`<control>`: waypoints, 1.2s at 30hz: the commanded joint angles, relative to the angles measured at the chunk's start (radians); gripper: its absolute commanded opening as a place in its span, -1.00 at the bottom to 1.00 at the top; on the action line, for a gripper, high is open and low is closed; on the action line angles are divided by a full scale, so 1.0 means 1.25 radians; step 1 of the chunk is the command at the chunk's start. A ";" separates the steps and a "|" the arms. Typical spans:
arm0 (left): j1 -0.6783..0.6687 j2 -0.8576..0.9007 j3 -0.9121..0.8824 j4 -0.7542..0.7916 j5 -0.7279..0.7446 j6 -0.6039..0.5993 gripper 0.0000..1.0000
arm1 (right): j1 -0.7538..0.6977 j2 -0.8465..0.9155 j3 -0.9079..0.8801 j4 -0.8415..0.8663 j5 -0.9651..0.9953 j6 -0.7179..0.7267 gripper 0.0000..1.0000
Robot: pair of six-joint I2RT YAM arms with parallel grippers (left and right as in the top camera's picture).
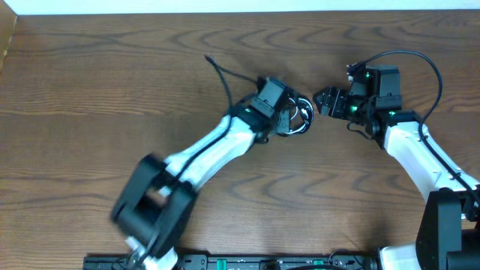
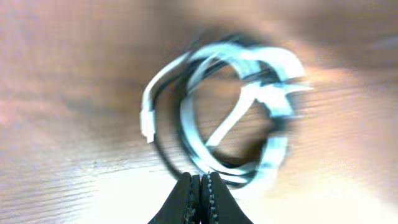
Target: Untangle cables
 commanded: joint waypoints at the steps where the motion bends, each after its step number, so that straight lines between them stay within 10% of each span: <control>1: 0.002 -0.125 0.005 0.000 0.041 0.083 -0.85 | 0.010 -0.001 0.012 0.029 -0.065 0.017 0.54; 15: 0.177 -0.157 0.005 -0.134 0.043 -0.198 -0.85 | 0.136 0.055 0.012 0.135 0.031 0.038 0.24; 36: 0.244 -0.157 0.004 -0.176 0.086 -0.205 -0.67 | 0.237 0.254 0.012 0.219 0.002 0.006 0.08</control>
